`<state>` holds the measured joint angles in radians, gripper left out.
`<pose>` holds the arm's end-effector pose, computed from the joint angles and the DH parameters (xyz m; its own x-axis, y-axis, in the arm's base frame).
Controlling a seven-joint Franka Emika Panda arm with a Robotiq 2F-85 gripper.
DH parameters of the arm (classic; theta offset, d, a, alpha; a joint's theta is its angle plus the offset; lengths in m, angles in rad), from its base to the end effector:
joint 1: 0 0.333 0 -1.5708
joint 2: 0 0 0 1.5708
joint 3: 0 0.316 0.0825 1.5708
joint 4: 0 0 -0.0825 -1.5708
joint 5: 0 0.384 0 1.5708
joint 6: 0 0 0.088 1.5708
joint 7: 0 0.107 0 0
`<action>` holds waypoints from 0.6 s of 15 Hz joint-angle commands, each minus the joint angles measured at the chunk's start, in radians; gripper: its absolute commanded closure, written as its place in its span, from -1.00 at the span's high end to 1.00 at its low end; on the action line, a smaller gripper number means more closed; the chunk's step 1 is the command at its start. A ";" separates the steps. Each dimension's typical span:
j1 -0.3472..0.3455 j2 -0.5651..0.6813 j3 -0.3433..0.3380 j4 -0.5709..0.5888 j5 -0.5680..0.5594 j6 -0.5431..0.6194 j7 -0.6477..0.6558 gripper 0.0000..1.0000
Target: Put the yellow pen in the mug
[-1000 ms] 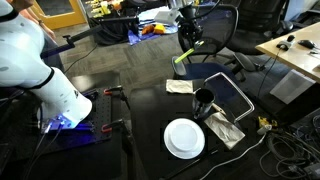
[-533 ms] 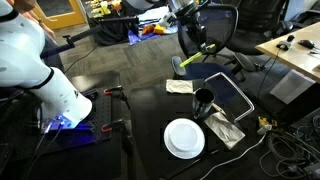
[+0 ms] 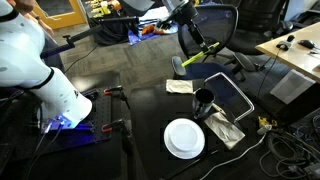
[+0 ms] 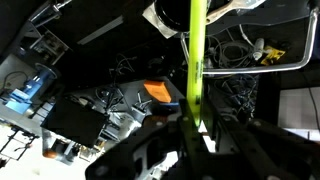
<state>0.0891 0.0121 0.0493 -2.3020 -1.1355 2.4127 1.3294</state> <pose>0.5209 0.0674 0.3534 0.7909 -0.1404 0.5957 -0.4265 -0.8245 0.3719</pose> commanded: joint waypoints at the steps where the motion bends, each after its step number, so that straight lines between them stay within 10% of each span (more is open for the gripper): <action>1: 0.009 -0.005 0.024 0.003 -0.122 -0.088 0.230 -0.91; 9: 0.005 0.005 0.035 0.001 -0.166 -0.132 0.288 -0.63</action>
<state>0.0964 0.0171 0.0812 -2.3022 -1.3037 2.2819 1.6192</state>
